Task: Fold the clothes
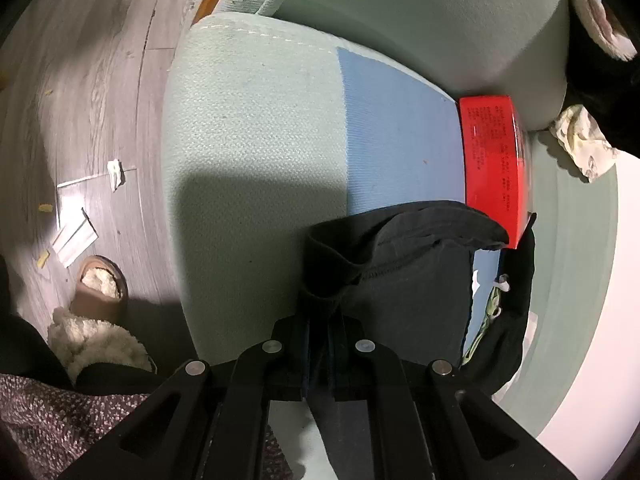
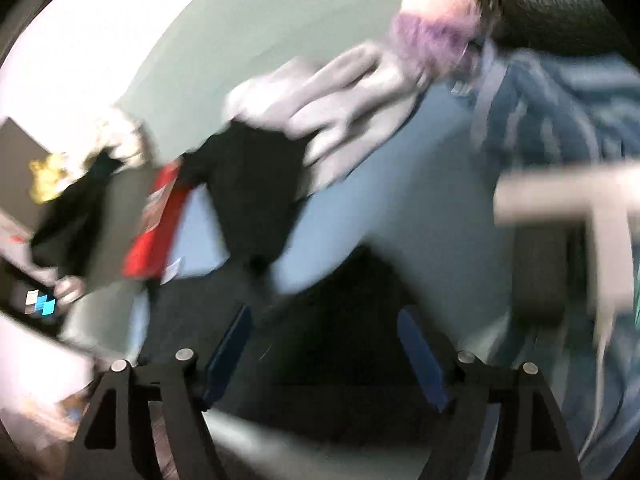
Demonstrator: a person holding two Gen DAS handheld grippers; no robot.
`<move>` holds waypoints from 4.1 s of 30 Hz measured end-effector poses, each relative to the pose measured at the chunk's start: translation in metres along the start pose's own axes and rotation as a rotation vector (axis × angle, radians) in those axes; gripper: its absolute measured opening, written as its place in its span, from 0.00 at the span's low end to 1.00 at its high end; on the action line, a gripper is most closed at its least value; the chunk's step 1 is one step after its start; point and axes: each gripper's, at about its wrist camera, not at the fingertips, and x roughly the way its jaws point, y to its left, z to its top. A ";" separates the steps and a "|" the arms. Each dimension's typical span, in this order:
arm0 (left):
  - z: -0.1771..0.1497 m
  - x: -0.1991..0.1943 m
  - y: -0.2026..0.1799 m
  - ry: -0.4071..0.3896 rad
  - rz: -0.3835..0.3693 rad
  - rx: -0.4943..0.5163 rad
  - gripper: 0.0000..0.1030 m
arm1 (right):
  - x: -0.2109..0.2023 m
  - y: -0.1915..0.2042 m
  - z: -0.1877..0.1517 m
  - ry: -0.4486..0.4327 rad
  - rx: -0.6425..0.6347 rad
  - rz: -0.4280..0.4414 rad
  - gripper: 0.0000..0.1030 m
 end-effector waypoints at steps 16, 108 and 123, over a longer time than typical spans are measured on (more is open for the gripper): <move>-0.002 -0.004 0.002 0.008 -0.032 -0.002 0.06 | 0.115 -0.046 -0.108 0.151 0.633 0.178 0.60; -0.145 0.000 -0.104 -0.061 0.206 0.474 0.32 | 0.176 0.252 -0.031 0.189 -0.266 0.468 0.10; -0.135 0.013 -0.092 -0.003 0.150 0.475 0.32 | 0.223 0.243 -0.087 0.597 -0.231 0.613 0.84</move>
